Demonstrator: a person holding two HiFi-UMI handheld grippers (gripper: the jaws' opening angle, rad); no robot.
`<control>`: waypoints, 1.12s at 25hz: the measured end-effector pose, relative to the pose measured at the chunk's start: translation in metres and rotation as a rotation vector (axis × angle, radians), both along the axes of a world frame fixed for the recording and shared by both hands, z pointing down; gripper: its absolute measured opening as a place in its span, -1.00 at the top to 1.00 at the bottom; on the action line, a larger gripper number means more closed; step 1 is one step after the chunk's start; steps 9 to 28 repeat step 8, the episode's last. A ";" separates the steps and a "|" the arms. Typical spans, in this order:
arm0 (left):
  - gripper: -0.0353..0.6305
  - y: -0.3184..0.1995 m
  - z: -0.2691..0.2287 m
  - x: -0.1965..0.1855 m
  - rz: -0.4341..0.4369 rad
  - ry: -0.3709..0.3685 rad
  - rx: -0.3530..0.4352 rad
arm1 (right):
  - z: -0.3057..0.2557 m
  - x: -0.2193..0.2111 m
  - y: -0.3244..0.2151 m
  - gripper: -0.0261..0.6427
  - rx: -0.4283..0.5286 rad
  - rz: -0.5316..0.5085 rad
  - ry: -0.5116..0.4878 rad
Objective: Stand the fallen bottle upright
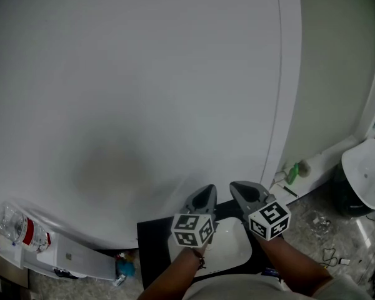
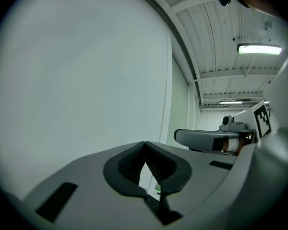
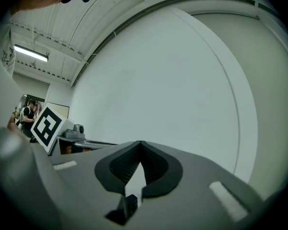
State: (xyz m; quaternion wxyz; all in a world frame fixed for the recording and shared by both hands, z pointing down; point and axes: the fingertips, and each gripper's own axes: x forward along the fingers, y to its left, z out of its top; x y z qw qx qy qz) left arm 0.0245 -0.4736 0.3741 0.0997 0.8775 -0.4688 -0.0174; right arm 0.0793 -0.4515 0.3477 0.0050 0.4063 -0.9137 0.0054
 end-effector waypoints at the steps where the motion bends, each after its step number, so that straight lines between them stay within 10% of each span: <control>1: 0.87 0.000 0.000 0.000 0.000 0.000 0.000 | 0.000 0.000 0.000 0.92 -0.002 -0.001 -0.001; 28: 0.87 0.004 -0.002 0.002 0.005 0.003 -0.001 | -0.003 0.002 0.005 0.92 -0.011 -0.002 -0.013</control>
